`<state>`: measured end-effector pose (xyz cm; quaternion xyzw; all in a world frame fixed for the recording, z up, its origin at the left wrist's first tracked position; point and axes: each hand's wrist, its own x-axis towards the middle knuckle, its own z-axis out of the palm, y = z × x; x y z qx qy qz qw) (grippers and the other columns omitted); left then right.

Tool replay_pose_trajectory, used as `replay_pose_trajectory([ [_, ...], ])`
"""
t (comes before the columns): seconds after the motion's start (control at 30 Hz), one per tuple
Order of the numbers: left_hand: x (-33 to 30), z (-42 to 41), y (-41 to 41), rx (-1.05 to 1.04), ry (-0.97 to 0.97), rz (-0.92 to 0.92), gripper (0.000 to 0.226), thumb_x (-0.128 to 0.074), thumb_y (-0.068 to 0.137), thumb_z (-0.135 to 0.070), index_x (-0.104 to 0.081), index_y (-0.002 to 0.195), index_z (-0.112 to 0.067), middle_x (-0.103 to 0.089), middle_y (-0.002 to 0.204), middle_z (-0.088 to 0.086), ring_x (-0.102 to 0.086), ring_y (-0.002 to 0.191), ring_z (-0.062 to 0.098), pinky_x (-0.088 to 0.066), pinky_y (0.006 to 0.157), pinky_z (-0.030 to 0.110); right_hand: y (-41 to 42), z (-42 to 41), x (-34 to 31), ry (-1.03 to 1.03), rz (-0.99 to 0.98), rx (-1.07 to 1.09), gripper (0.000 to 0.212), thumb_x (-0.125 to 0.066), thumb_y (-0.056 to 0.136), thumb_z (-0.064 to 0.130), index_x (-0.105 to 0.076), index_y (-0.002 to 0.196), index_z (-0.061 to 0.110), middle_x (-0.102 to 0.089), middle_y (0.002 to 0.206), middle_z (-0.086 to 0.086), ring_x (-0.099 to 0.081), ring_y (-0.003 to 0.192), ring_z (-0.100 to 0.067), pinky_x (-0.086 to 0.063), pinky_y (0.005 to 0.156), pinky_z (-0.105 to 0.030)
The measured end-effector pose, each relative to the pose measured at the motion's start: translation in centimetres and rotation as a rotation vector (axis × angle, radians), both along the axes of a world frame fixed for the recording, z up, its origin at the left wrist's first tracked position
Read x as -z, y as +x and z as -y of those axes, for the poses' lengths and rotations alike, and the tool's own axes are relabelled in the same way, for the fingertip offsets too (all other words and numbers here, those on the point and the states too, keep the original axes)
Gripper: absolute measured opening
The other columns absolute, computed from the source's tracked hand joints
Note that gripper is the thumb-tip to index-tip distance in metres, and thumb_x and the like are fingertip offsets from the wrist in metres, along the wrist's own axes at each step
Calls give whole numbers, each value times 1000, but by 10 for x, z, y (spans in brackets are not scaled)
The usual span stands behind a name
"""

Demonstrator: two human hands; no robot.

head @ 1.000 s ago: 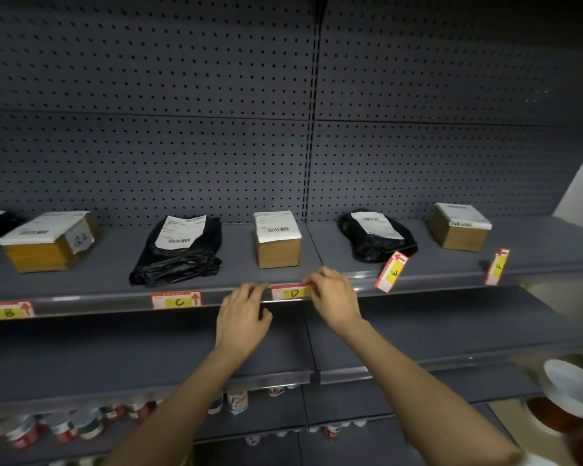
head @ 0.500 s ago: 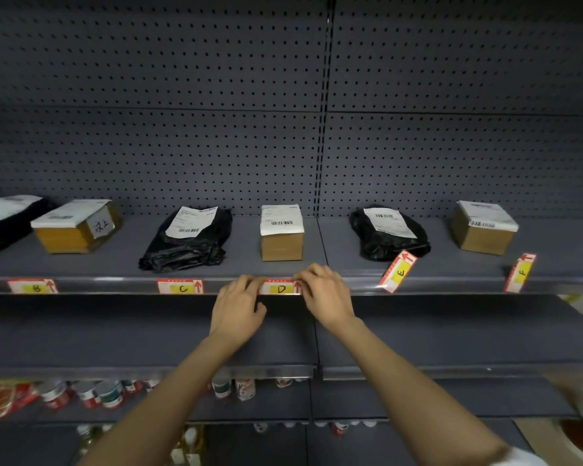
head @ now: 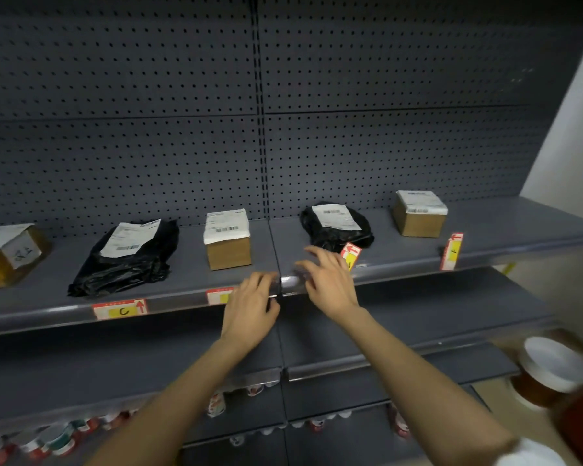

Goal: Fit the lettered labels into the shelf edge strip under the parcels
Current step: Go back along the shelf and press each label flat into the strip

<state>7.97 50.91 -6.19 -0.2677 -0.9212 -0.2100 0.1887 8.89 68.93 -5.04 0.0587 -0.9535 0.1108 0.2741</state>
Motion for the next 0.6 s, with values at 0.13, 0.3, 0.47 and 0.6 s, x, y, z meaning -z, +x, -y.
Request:
replay_pose_trajectory([
  [0.13, 5, -55, 7, 99, 58, 64, 49, -56, 85, -17, -39, 131, -18, -52, 127, 4, -50, 115, 19, -45, 98, 35, 2, -49, -9, 17, 32, 61, 49, -58, 79, 11, -54, 126, 20, -34, 150, -8, -30, 139, -23, -14, 116, -39],
  [0.3, 7, -110, 6, 48, 55, 109, 53, -55, 84, -17, -38, 134, -16, -52, 129, 7, -50, 116, 23, -44, 96, 37, 3, -102, -12, 71, 127, 29, 51, -56, 82, 16, -49, 131, 24, -36, 150, -3, -29, 139, -19, -8, 118, -37],
  [0.47, 11, -154, 5, -51, 40, 76, 53, -57, 81, -17, -41, 132, -16, -55, 119, 6, -51, 107, 23, -44, 90, 37, 4, -149, -5, 25, 105, -50, 37, -53, 87, 14, -56, 123, 21, -53, 123, -4, -49, 115, -24, -32, 99, -35],
  [0.6, 15, -171, 8, -134, 44, 50, 49, -57, 82, -16, -45, 130, -15, -53, 117, 7, -52, 104, 25, -45, 88, 38, 6, -168, 6, 31, 109, -133, 37, -53, 89, 13, -55, 125, 21, -55, 116, -4, -52, 109, -23, -38, 93, -36],
])
